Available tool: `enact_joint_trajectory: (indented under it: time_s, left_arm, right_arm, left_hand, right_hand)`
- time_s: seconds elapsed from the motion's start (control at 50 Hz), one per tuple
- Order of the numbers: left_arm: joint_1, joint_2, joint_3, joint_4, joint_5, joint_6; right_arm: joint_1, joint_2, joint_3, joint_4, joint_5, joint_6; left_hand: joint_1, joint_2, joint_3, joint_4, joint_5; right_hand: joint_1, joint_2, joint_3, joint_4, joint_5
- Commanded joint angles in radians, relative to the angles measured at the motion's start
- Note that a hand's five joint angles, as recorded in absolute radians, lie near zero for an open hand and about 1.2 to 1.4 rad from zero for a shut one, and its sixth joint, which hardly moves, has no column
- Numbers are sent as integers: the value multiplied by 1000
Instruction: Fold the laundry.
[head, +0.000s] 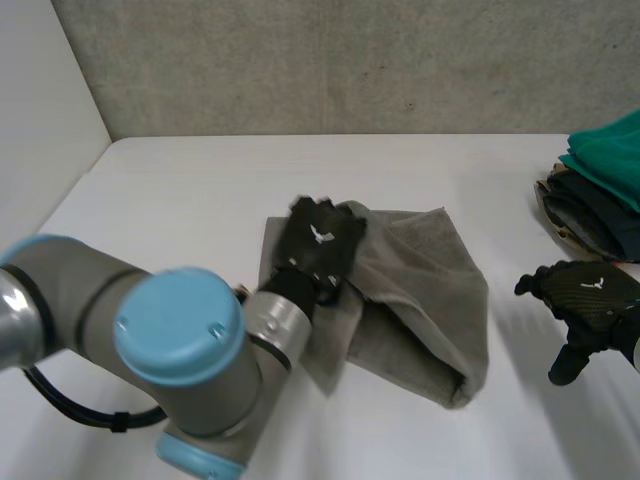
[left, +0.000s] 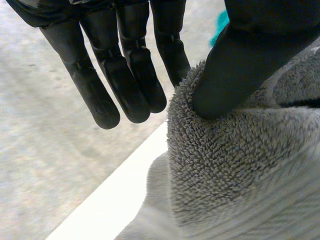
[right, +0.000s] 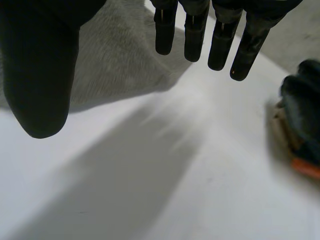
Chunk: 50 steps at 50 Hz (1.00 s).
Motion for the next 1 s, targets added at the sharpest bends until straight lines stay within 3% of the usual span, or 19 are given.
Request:
enact_joint_trajectory:
  time_s: [0.02,0.1,0.2,0.36,0.44,0.5,0.64,0.92,0.98,1.0]
  left_arm:
    - [77,15,19,-49,-15,-3]
    - [101,15,21,-55,-17,-3]
    - [130,20,19,-56,-27,-2]
    - [182,67,10,-65,-40,-3]
    - [186,77,5,-67,-40,-8]
    - [187,83,4,-67,-40,-6]
    - [189,95,4,-70,-40,-6]
    - [209,132,2,-81,-40,-11]
    - [212,132,2,-81,-40,-12]
    - [212,132,2,-81,-40,-12]
  right_arm:
    - [4,12,-16,104,-11,77]
    - [16,28,8,73,-23,103]
    - [124,107,7,-28,-25,215]
    - [325,266,-62,-117,7,346]
    - [425,324,-101,-197,62,406]
    - [485,380,-124,-289,171,413]
    - [551,458,-185,-359,291,412]
    - [597,529,-288,-359,296,422]
    - [602,558,-318,-359,299,422]
    - [603,568,-332,-361,302,424]
  left_hand:
    - [251,203,210,201,253]
    - [251,203,210,201,253]
    - [251,203,210,201,253]
    - [251,203,210,201,253]
    - [251,203,210,201,253]
    - [251,203,210,201,253]
    - [251,203,210,201,253]
    - [251,203,210,201,253]
    - [251,203,210,201,253]
    - [251,203,210,201,253]
  right_hand:
    - [80,-13,69,50,60]
    - [139,46,127,109,119]
    - [312,219,301,282,292]
    - [244,152,233,215,224]
    - [215,122,204,185,195]
    - [227,134,216,197,207]
    - [247,154,236,217,227]
    - [297,204,286,267,277]
    - [467,374,455,437,447]
    - [706,613,695,676,686]
